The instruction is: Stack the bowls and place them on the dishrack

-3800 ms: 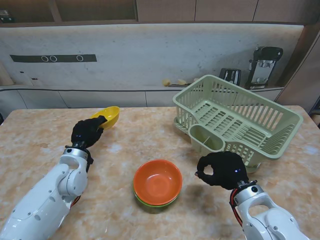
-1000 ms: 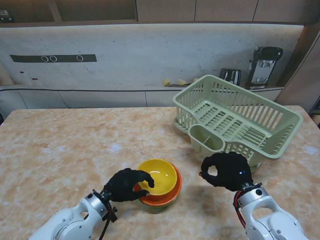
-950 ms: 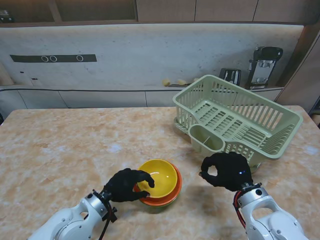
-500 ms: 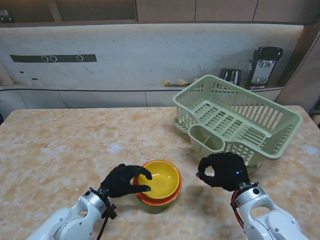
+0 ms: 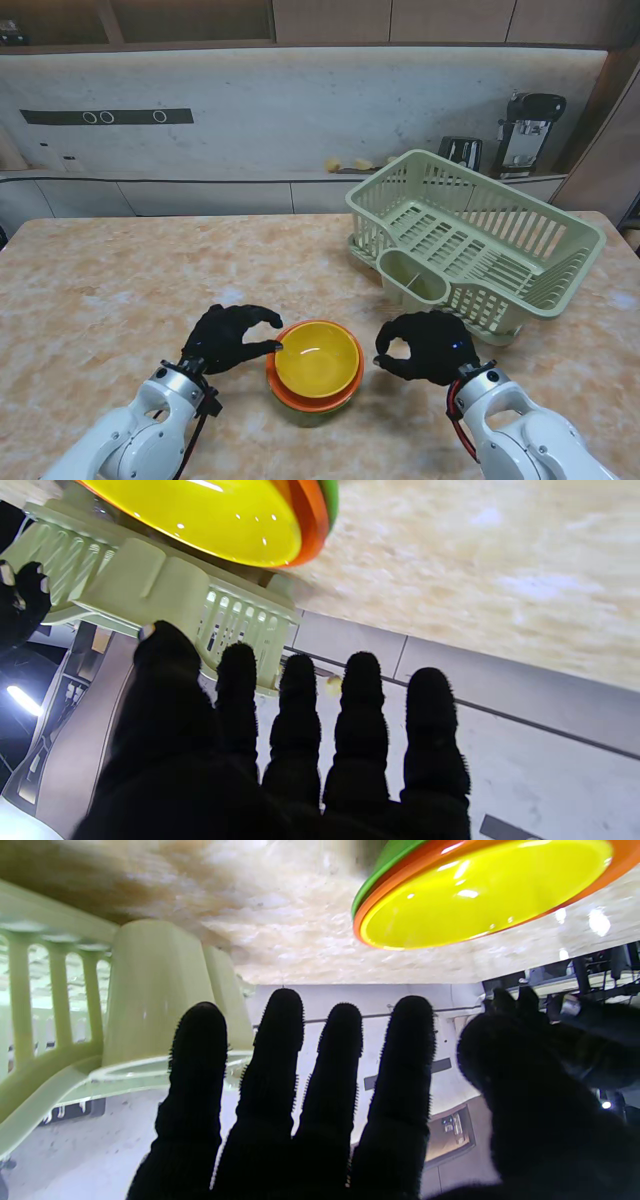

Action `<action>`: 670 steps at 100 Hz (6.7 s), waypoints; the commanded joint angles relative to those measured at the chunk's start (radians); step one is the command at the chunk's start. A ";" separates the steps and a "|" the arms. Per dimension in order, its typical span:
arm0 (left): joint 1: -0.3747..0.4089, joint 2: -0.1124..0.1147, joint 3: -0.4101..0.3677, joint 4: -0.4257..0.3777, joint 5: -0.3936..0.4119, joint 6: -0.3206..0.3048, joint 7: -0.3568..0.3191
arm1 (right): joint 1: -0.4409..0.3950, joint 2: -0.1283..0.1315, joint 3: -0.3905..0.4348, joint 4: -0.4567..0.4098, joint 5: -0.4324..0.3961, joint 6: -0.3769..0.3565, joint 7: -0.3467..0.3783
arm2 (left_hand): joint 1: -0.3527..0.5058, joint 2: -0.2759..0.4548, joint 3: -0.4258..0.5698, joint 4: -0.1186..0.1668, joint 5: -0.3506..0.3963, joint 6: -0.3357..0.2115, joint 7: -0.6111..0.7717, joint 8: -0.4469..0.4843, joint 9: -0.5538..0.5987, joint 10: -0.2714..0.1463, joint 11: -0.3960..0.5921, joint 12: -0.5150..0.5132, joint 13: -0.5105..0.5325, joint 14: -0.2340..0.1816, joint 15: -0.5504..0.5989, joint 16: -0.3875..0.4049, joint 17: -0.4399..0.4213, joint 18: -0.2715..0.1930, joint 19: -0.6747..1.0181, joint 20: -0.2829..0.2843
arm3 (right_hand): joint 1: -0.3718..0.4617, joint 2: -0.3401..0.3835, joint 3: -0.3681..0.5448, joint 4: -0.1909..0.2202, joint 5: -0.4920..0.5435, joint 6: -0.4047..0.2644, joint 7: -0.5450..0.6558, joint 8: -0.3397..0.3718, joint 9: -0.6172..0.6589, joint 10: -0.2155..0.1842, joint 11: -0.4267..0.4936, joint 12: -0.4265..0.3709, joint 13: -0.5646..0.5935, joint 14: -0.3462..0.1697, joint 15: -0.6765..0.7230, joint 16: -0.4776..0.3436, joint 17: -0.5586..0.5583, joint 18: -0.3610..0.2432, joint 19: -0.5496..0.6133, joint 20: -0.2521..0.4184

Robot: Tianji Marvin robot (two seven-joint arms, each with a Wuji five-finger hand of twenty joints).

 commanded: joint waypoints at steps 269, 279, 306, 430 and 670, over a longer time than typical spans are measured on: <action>0.004 -0.014 0.004 -0.024 0.030 0.112 0.079 | 0.539 -0.057 -0.604 0.432 0.522 0.467 0.165 | 0.052 0.019 -0.013 0.026 0.054 -0.005 -0.001 0.054 0.013 -0.004 -0.010 -0.009 0.014 0.011 -0.004 0.001 -0.002 0.018 -0.001 0.024 | 0.274 -0.229 0.458 -0.013 -0.091 0.087 0.261 0.126 -0.037 0.106 0.429 0.115 0.186 -0.047 0.490 0.002 0.338 -0.108 0.278 -0.170; 0.006 -0.014 0.003 -0.024 0.031 0.111 0.081 | 0.527 -0.067 -0.589 0.430 0.550 0.468 0.142 | 0.052 0.020 -0.013 0.026 0.052 -0.006 0.000 0.054 0.013 -0.005 -0.010 -0.009 0.014 0.009 -0.004 0.001 -0.003 0.018 -0.002 0.024 | 0.340 -0.252 0.506 -0.026 -0.037 0.070 0.272 0.186 -0.016 0.087 0.440 0.126 0.193 -0.045 0.518 -0.003 0.328 -0.078 0.286 -0.161; 0.010 -0.015 0.000 -0.026 0.035 0.111 0.088 | 0.490 -0.088 -0.543 0.407 0.639 0.492 0.102 | 0.053 0.019 -0.013 0.026 0.054 -0.006 0.003 0.053 0.014 -0.004 -0.009 -0.009 0.014 0.008 -0.003 0.001 -0.002 0.019 -0.001 0.024 | 0.465 -0.267 0.589 -0.039 0.084 0.065 0.295 0.412 0.030 0.040 0.470 0.168 0.192 -0.051 0.589 0.024 0.281 -0.014 0.301 -0.116; 0.024 -0.018 -0.020 -0.040 0.048 0.157 0.097 | 0.358 -0.121 -0.414 0.309 0.458 0.312 -0.221 | 0.051 0.020 -0.012 0.027 0.057 -0.007 0.003 0.049 0.020 -0.003 -0.010 -0.008 0.017 0.013 -0.001 0.002 -0.003 0.019 -0.001 0.024 | 0.544 -0.182 0.667 0.003 0.336 0.002 0.428 0.613 0.175 -0.020 0.556 0.373 0.304 -0.087 0.804 0.254 0.432 0.013 0.447 0.101; -0.043 -0.023 0.031 0.004 0.007 0.180 0.094 | 0.412 -0.048 0.106 0.016 -0.002 0.121 -0.232 | 0.051 0.019 -0.011 0.028 0.068 -0.009 0.011 0.054 0.023 -0.001 -0.013 -0.008 0.017 0.013 -0.004 0.001 -0.007 0.020 -0.004 0.024 | 0.531 -0.105 0.609 0.016 0.359 -0.072 0.428 0.641 0.195 -0.089 0.516 0.401 0.328 -0.137 0.722 0.347 0.475 -0.058 0.315 0.268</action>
